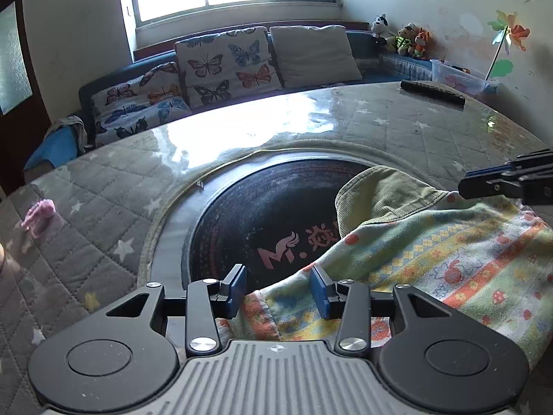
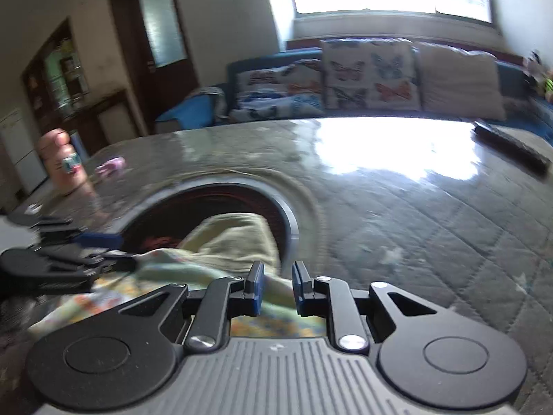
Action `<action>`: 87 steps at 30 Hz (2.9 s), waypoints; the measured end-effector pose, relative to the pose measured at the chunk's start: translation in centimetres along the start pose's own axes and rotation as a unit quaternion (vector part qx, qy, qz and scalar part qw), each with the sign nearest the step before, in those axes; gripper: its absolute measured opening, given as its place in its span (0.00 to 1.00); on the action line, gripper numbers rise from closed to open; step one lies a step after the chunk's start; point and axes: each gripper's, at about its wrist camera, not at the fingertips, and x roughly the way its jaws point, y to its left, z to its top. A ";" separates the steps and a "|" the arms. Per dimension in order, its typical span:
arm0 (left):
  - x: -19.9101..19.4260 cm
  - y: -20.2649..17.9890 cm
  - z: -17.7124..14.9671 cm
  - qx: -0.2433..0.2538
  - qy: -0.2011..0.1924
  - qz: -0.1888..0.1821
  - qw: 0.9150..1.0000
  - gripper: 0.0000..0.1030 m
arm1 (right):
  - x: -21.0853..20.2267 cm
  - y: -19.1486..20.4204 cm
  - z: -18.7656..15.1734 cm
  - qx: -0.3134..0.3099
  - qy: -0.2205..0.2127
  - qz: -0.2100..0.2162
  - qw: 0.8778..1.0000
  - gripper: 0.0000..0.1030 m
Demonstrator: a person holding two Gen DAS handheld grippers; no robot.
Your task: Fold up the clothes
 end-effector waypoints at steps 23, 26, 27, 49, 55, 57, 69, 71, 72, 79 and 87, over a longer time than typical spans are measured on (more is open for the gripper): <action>-1.3 -5.3 0.0 0.023 -0.023 -0.056 0.998 0.42 | -5.8 -2.1 -5.6 0.017 -0.019 -0.074 0.997 0.22; -2.9 -5.8 -1.5 0.029 -0.031 -0.059 0.997 0.43 | -5.8 -1.9 -5.7 0.017 -0.024 -0.068 0.997 0.22; -3.5 -5.9 -1.9 0.031 -0.034 -0.060 0.997 0.43 | -5.7 -1.7 -5.8 0.015 -0.022 -0.065 0.998 0.24; -8.7 -4.1 -9.4 -0.016 -0.063 -0.020 0.998 0.45 | -4.0 8.8 -7.1 -0.132 -0.006 0.024 0.991 0.43; -9.3 -3.9 -9.3 -0.022 -0.066 -0.019 0.997 0.46 | -5.5 8.8 -8.0 -0.132 -0.005 0.029 0.991 0.43; -9.2 -3.8 -9.2 -0.021 -0.064 -0.020 0.997 0.46 | -5.7 8.3 -8.5 -0.118 -0.004 0.034 0.992 0.43; -8.9 -3.6 -9.6 -0.022 -0.061 -0.021 0.998 0.47 | -8.3 4.8 -9.7 -0.071 -0.003 -0.003 0.997 0.43; -8.9 -3.6 -9.6 -0.022 -0.061 -0.021 0.998 0.47 | -9.1 4.1 -9.7 -0.065 -0.008 -0.015 0.998 0.43; -8.9 -3.6 -9.6 -0.023 -0.061 -0.021 0.998 0.47 | -9.2 3.6 -9.8 -0.058 -0.007 -0.020 0.998 0.43; -8.9 -3.3 -9.1 -0.029 -0.054 -0.026 0.998 0.47 | -9.9 2.1 -9.1 -0.041 -0.013 -0.034 0.999 0.41; -8.3 -1.9 -7.0 -0.057 -0.049 -0.035 0.997 0.49 | -7.5 0.5 -8.1 -0.013 -0.002 -0.032 0.999 0.47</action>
